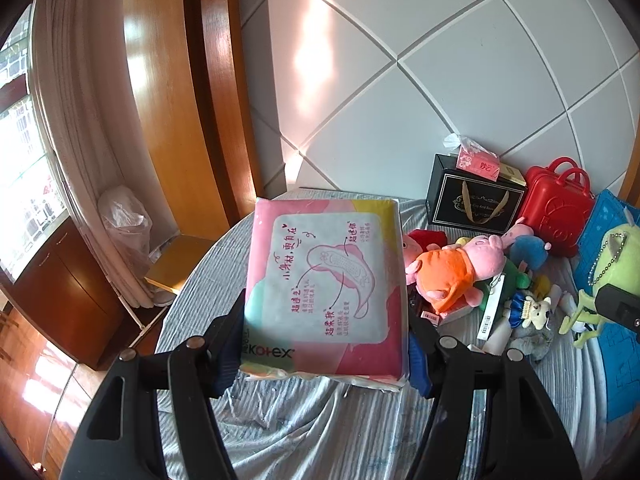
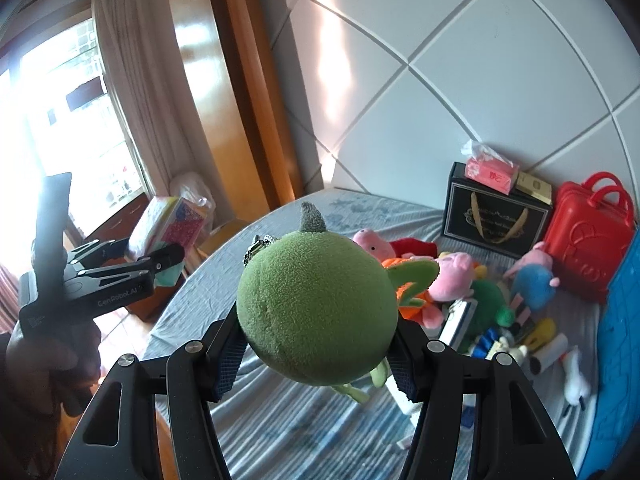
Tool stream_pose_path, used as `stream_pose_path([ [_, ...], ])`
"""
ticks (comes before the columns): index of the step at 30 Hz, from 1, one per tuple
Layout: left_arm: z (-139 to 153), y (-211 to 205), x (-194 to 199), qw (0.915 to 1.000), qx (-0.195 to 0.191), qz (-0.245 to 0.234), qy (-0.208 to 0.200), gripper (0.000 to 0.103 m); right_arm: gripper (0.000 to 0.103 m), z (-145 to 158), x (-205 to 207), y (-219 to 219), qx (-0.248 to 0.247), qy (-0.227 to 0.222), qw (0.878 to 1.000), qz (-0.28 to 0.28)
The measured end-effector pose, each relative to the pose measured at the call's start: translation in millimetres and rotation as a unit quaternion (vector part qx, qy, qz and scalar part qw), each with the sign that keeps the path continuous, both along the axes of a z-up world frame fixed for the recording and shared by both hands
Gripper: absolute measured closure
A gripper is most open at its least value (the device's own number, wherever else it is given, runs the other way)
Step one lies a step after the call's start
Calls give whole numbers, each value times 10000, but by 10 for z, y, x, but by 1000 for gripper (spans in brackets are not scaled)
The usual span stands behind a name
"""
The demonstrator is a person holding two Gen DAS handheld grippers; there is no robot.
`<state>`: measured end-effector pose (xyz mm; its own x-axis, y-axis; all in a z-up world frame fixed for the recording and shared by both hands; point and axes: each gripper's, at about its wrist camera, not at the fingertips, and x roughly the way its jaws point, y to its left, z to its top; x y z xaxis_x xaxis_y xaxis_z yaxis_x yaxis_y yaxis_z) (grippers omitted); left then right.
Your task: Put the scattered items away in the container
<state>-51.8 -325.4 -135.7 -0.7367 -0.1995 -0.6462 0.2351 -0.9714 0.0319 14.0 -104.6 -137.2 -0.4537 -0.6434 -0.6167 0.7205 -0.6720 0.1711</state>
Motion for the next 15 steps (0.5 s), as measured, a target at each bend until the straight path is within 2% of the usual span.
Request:
stream_pose_path([
  [15,296,1039,37,9998,-102,113,122,38,42,256,-291,968,-115,46,9999,-80],
])
